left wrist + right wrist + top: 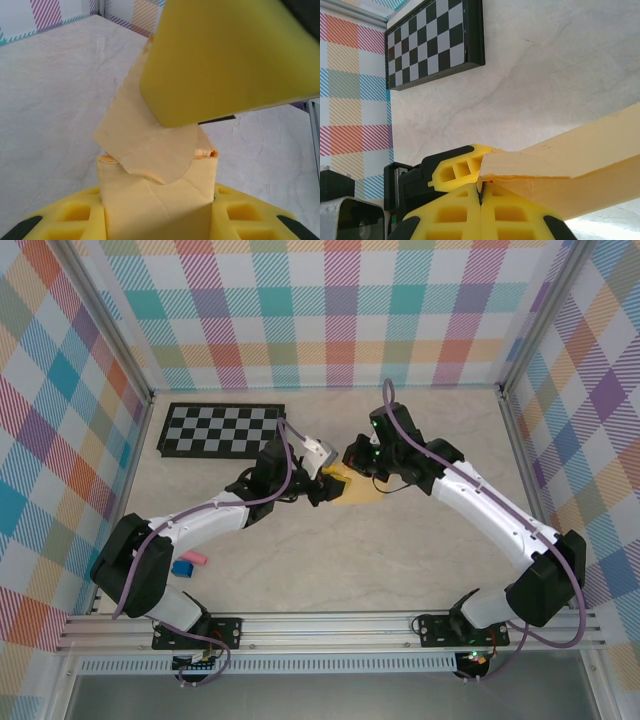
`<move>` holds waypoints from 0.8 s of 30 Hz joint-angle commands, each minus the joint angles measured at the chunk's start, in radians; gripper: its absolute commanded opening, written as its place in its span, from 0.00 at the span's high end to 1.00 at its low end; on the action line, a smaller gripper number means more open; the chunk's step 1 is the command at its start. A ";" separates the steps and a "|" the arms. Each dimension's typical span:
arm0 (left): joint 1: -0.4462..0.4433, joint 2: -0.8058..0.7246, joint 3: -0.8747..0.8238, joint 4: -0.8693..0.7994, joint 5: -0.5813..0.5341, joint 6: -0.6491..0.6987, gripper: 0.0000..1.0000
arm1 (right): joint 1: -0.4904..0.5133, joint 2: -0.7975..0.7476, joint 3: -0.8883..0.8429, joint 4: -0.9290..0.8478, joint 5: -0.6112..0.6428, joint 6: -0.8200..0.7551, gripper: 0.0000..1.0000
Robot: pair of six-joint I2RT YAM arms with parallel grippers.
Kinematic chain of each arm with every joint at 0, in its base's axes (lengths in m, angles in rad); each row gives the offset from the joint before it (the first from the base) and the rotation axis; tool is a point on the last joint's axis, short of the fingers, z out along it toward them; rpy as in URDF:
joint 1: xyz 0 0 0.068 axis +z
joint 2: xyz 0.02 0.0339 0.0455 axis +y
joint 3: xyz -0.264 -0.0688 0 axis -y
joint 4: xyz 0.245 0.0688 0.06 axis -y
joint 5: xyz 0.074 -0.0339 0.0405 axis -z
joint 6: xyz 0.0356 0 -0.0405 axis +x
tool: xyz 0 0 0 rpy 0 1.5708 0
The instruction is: Fold the paper box
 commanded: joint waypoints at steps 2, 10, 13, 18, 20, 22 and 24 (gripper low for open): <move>0.004 -0.044 -0.009 0.016 0.036 0.044 0.76 | -0.015 0.002 0.038 -0.044 -0.004 -0.099 0.99; 0.008 -0.065 -0.013 -0.023 0.062 0.110 0.76 | -0.027 -0.013 0.029 -0.051 -0.049 -0.215 0.98; 0.008 -0.068 -0.012 -0.025 0.089 0.123 0.76 | -0.026 -0.017 0.022 -0.033 -0.073 -0.256 0.98; 0.008 -0.074 -0.010 -0.041 0.109 0.157 0.76 | -0.029 -0.024 0.021 -0.023 -0.097 -0.304 0.99; 0.008 -0.075 -0.008 -0.053 0.113 0.174 0.76 | -0.032 -0.024 0.021 -0.025 -0.102 -0.317 0.99; 0.009 -0.078 -0.005 -0.065 0.115 0.194 0.76 | -0.032 -0.026 0.015 -0.019 -0.120 -0.340 0.99; 0.011 -0.079 0.001 -0.081 0.124 0.208 0.76 | -0.032 -0.031 -0.002 -0.005 -0.136 -0.366 0.97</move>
